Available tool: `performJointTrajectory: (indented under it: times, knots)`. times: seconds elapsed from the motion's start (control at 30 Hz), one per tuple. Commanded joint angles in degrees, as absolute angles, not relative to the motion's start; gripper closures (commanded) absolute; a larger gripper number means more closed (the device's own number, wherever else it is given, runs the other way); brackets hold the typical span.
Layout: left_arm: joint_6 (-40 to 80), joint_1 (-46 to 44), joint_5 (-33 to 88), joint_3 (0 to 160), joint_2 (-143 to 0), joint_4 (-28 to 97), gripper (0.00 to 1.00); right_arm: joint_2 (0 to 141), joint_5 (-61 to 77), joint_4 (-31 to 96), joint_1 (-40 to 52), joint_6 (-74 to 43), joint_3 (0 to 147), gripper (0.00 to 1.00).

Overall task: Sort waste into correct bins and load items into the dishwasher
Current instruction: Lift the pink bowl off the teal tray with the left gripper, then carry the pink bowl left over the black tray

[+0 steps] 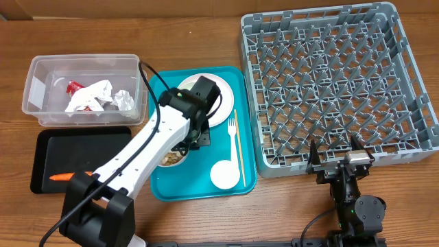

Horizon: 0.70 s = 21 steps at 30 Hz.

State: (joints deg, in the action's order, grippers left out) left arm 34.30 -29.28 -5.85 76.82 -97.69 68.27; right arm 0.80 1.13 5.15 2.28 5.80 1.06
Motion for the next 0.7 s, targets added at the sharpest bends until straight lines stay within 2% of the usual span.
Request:
performJointTrajectory:
  times: [0.0, 0.3, 0.67]
  knots:
    - [28.6, -29.5, -8.5, 81.3, -97.7, 70.1, 0.96, 0.3, 1.2, 4.8, 2.1, 5.8, 0.4, 0.00]
    - [27.0, -25.4, -11.1, 83.9, -94.4, 72.9, 0.96, 0.3, 1.2, 4.8, 2.1, 5.8, 0.4, 0.00]
    - [22.6, -9.4, -11.1, 83.9, -88.3, 75.1, 0.96, 0.3, 1.2, 4.8, 2.1, 5.8, 0.4, 0.00]
